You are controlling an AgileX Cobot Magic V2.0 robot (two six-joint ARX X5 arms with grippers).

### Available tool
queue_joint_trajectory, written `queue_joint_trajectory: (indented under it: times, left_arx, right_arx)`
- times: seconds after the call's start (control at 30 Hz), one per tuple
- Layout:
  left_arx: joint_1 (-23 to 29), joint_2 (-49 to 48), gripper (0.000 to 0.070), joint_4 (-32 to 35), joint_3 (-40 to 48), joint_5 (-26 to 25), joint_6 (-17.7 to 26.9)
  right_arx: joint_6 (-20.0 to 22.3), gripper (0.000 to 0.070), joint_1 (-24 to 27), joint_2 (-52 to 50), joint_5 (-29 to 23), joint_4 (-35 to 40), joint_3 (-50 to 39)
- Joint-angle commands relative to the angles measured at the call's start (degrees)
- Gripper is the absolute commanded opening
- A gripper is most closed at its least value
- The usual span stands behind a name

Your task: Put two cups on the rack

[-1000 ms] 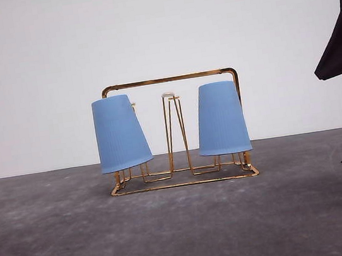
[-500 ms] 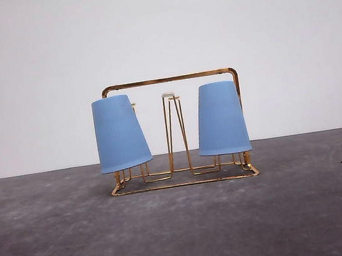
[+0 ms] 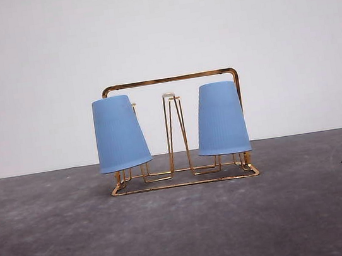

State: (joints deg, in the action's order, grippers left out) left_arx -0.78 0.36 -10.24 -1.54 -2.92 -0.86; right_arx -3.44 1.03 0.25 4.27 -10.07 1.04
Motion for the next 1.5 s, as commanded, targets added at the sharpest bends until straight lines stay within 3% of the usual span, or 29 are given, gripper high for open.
queue_joint_trajectory:
  times: [0.0,1.47]
  left_arx:
    - [0.02,-0.07,0.0,-0.07,0.83,0.04,0.22]
    - [0.02,-0.07,0.0,-0.07,0.83,0.04,0.22]
  right_arx:
    - [-0.63,0.0011,-0.52,-0.04,-0.22,0.21,-0.35]
    - [-0.63,0.0011,-1.96,-0.04,0.15,1.07,-0.35]
